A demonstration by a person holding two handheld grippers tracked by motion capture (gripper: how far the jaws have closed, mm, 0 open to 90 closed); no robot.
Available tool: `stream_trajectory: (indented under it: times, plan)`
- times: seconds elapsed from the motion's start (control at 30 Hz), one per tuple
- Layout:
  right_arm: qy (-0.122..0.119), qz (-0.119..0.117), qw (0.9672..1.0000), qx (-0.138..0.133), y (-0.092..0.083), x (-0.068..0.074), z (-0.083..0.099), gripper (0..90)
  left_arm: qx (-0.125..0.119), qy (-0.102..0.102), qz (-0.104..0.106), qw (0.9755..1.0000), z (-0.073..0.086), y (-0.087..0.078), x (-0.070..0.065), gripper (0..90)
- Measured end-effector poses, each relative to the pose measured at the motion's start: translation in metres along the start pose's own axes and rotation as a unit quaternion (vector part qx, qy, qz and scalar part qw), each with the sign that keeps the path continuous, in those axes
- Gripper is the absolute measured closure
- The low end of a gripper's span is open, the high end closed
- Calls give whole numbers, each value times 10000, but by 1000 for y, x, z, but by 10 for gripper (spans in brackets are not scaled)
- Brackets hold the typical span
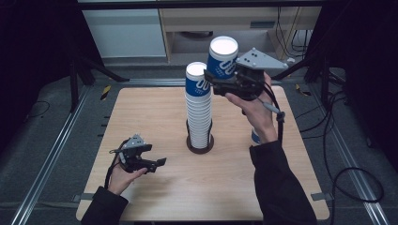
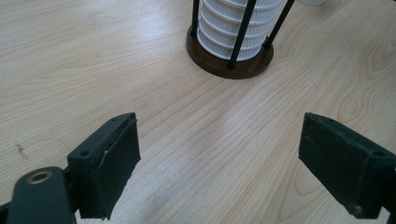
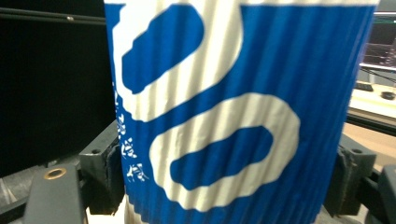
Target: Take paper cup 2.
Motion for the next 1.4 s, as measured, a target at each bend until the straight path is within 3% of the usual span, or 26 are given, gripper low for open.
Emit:
stream_trajectory:
  times: [0.2,0.37,0.53,0.93,1.27,1.4]
  plan:
    - [35,63,9999,115,-26,-18,21,192,12,22,6,10000,-1,1,-2,119]
    - [3,24,9996,279,-39,-25,46,193,5,43,11,10000,-1,0,-3,120]
    - [-32,-105,9988,480,-46,-23,73,194,19,63,18,10000,-1,1,-4,120]
    - [-6,-360,9967,732,-50,-17,117,194,-23,72,64,10000,-2,0,-6,122]
    - [-25,-597,9930,1018,-55,-13,149,194,-31,85,94,9999,-3,0,-7,122]
    - [-149,-730,9908,1132,-56,-8,160,194,-37,101,115,9999,-4,0,-8,122]
Point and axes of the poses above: each handheld gripper's, and its own axes: y roughly forward along the jaws, z roughly out of its underside, x roughly to its left, the point moved 7 cm from there along y, roughly forward along the jaws, and after that the axes turned 15 degrees about z, right-handed, at the moved point
